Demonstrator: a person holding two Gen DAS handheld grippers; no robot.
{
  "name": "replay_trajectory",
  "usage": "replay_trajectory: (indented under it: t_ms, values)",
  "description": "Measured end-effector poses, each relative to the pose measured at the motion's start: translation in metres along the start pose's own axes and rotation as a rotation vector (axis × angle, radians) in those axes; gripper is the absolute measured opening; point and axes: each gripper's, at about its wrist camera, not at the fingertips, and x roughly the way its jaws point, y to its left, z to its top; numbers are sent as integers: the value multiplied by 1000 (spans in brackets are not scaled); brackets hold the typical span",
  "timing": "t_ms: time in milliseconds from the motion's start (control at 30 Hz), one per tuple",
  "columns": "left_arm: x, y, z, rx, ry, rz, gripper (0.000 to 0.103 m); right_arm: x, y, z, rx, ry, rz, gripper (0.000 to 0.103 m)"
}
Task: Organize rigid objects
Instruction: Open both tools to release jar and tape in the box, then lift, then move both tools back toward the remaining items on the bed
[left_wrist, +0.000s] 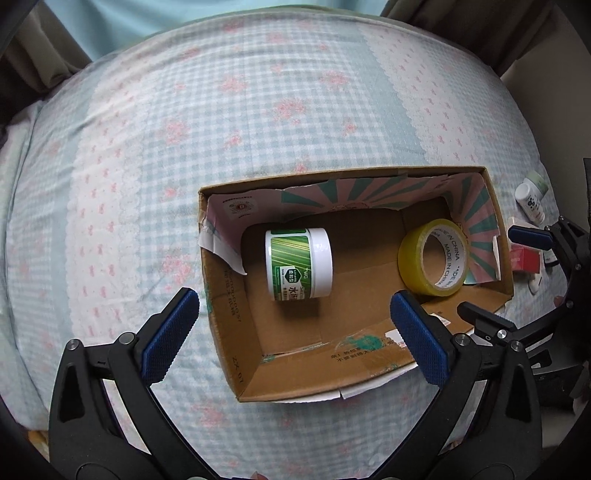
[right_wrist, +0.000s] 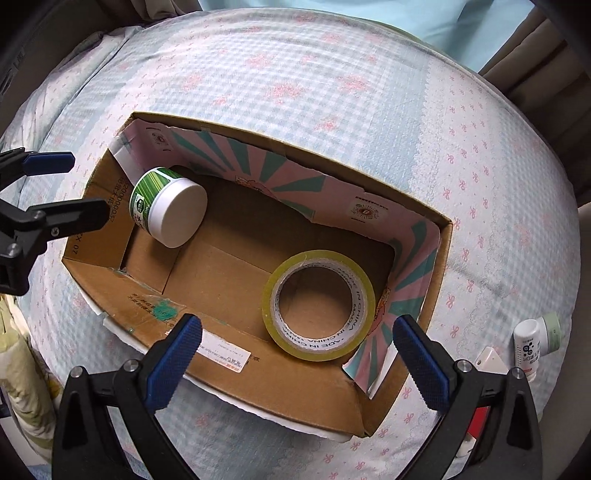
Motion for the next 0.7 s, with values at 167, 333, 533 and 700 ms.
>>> replay_trajectory:
  t_ms: [167, 333, 533, 700]
  values:
    - [-32, 0, -7, 7, -40, 41, 103, -28, 9, -5, 21, -40, 10, 103]
    - [-70, 3, -19, -23, -96, 74, 103, -61, 8, -10, 94, -90, 18, 103]
    - [-116, -4, -32, -82, -183, 91, 103, -117, 0, -24, 197, -202, -20, 103]
    - [-140, -21, -42, -121, -206, 52, 103, -158, -24, -48, 307, -269, -59, 103]
